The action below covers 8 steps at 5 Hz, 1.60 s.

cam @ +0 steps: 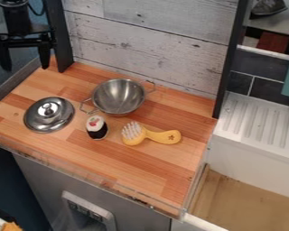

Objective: Put the sushi into the pot.

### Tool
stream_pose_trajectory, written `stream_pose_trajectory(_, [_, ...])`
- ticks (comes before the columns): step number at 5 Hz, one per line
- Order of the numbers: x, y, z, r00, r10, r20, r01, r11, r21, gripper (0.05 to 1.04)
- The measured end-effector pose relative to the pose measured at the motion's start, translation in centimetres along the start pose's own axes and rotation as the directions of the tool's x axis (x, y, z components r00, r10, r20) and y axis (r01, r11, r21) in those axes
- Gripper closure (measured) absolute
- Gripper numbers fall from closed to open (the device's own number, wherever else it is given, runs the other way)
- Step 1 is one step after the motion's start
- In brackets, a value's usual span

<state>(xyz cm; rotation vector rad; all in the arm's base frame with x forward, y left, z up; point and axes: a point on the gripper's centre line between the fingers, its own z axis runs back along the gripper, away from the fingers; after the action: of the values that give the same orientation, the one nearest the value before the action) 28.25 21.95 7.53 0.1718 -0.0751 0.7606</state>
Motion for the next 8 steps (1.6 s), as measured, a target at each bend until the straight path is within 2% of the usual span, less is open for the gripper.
stream_pose_trajectory(1, [-0.4,-0.1,-1.0,1.0,-0.003,-0.026,0.003,1.0,0.001,0.083])
stream_pose_trajectory(2, [-3.3,-1.2,-2.2,0.995,-0.084,-0.053,0.084,0.996,0.004,0.083])
stream_pose_trajectory(3, [-5.3,-2.4,-1.4,0.987,-0.161,0.007,0.161,0.987,-0.012,0.083])
stream_pose_trajectory(4, [-7.5,-3.9,-2.0,0.97,-0.239,0.049,0.241,0.97,-0.043,0.083])
stream_pose_trajectory(6, [-9.1,-6.7,-3.1,0.928,-0.357,0.107,0.359,0.933,0.003,0.083])
stream_pose_trajectory(7, [-9.5,-7.6,-4.3,0.914,-0.393,0.098,0.392,0.92,0.025,0.083])
stream_pose_trajectory(8, [-10.0,-8.2,-5.2,0.902,-0.427,0.068,0.428,0.904,-0.01,0.083])
